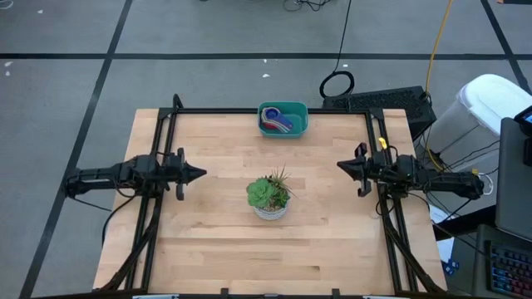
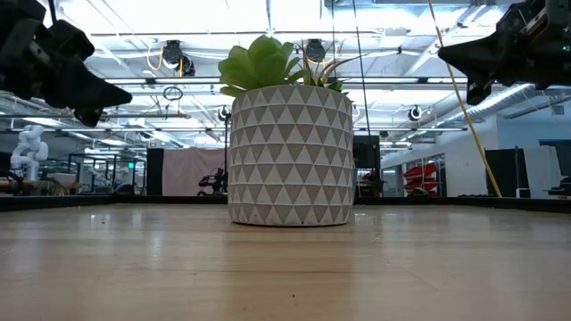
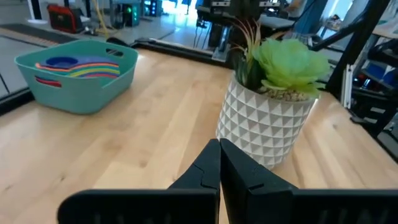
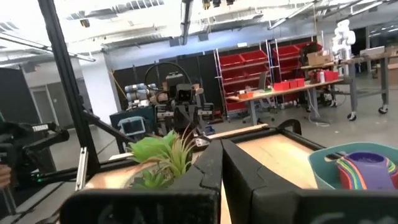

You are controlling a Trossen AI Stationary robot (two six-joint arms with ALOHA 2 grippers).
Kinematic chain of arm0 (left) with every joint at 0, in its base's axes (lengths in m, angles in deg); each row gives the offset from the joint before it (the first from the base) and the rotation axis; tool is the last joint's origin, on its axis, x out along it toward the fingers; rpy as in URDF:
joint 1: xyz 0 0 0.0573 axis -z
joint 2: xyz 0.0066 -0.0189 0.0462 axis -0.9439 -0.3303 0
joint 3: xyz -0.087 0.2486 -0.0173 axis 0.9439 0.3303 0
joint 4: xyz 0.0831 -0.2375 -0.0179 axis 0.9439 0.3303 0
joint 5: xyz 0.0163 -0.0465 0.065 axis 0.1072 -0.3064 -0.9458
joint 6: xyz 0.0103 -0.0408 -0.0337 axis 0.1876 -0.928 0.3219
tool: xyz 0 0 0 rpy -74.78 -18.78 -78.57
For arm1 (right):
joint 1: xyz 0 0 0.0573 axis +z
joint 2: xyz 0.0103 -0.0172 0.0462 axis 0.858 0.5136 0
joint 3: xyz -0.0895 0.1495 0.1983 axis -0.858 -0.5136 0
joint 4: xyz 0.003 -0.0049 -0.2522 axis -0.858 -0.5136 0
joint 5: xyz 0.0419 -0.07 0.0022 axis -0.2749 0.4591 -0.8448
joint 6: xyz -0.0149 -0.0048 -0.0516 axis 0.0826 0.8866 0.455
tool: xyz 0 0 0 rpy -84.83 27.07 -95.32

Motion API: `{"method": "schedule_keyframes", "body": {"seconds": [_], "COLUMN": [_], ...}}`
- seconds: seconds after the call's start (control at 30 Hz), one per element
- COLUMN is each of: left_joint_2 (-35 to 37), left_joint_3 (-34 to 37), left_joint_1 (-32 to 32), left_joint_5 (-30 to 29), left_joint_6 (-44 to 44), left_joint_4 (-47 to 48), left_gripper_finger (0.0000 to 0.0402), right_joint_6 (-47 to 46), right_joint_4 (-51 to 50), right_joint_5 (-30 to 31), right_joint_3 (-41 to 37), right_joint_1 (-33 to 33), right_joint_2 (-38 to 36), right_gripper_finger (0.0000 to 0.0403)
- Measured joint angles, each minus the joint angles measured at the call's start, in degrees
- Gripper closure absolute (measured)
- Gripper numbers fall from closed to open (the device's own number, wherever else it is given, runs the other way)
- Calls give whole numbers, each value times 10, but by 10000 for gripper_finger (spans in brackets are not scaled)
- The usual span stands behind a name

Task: Nest measuring cups in basket
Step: Return to Home Position

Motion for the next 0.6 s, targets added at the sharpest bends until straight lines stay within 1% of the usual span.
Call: {"method": "schedule_keyframes", "body": {"seconds": [0.2,0.47,0.6], "left_joint_2": [0,0,0], "left_joint_3": [0,0,0], "left_joint_1": [15,14,14], "left_joint_5": [-5,-3,10], "left_joint_6": [-2,-20,-30], "left_joint_4": [-19,-39,-38], "left_gripper_finger": [398,360,355], "right_joint_6": [-6,-9,-45], "right_joint_4": [6,-9,-13], "right_joint_5": [0,-1,-4], "right_joint_3": [0,0,0], "right_joint_1": [4,4,4], "right_joint_2": [0,0,0], "right_gripper_finger": [403,403,403]}}
